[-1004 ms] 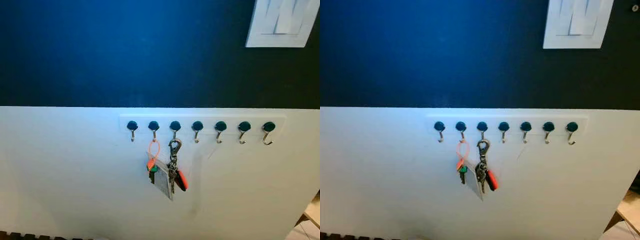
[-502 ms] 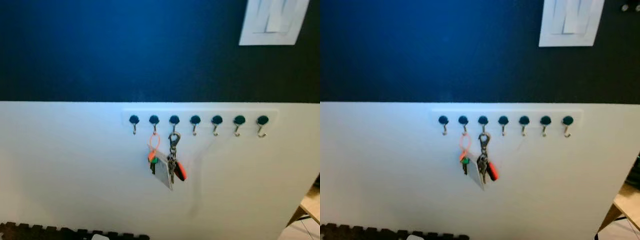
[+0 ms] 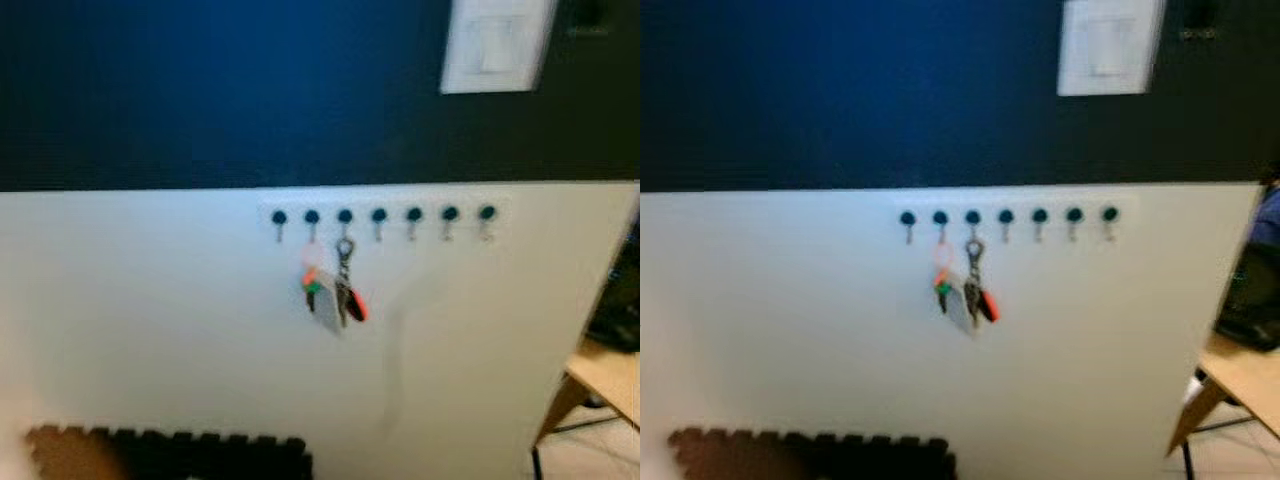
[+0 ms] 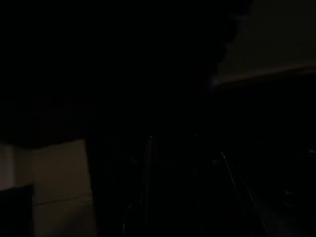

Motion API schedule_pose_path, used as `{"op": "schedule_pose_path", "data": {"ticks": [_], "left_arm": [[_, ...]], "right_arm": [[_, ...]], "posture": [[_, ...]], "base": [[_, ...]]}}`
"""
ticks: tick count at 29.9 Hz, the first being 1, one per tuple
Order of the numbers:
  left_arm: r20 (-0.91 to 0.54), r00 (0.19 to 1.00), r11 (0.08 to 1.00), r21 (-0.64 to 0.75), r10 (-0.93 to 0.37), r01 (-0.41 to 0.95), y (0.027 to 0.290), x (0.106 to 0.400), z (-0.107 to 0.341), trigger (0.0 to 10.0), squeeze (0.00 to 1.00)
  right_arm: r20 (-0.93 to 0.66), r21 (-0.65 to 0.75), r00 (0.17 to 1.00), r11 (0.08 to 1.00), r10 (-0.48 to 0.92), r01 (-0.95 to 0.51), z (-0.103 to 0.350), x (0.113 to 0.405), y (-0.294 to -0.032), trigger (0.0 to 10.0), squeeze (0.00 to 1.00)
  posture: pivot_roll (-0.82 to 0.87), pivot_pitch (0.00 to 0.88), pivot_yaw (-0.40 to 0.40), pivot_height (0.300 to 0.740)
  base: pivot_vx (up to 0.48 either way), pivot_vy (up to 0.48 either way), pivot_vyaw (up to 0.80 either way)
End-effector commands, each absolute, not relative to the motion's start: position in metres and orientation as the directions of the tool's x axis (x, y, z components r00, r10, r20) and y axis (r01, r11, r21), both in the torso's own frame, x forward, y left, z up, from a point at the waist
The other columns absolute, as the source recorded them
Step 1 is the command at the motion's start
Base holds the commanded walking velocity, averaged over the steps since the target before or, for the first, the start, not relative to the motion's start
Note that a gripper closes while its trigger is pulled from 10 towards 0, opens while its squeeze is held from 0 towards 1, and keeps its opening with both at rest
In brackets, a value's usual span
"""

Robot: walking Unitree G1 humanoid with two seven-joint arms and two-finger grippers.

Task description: Hang keys on a hook

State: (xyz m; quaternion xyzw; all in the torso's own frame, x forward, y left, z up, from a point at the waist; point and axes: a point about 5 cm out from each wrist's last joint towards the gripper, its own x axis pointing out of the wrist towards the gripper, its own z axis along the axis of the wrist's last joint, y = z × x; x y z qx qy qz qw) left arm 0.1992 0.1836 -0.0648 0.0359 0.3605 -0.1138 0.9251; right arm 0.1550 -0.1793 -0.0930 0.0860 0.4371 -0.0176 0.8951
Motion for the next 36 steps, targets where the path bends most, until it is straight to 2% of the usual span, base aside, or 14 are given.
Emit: {"op": "schedule_pose_path", "data": {"ticks": [1,7,28,36], "left_arm": [[-0.679,0.714,0.973,-0.001,-0.170,0.231,0.1902,0.1988,-0.0641,10.0,0.00],[-0.681,0.713,0.972,0.005,-0.169,0.235,0.1919,0.1989,-0.0636,10.0,0.00],[-0.714,0.689,0.964,0.076,-0.127,0.256,0.1955,0.2030,-0.0634,10.0,0.00],[-0.732,0.678,0.967,0.115,-0.073,0.228,0.1996,0.2026,-0.0649,10.0,0.00]], "right_arm": [[-0.792,0.150,0.608,0.981,0.045,0.124,-0.0948,0.1520,-0.1765,10.0,0.00],[-0.793,0.152,0.607,0.980,0.045,0.126,-0.0952,0.1509,-0.1761,10.0,0.00],[-0.793,0.154,0.608,0.979,0.045,0.130,-0.0951,0.1507,-0.1769,10.0,0.00],[-0.782,0.157,0.621,0.979,0.043,0.129,-0.0930,0.1555,-0.1774,10.0,0.00]], "posture": [[0.08,0.009,0.034,0.740],[0.08,0.005,0.035,0.740],[0.08,0.003,0.042,0.740],[0.08,0.006,0.042,0.740]], "base": [[-0.307,0.000,0.00],[-0.284,0.000,0.00],[0.000,0.000,0.00],[0.000,-0.414,0.00]]}}
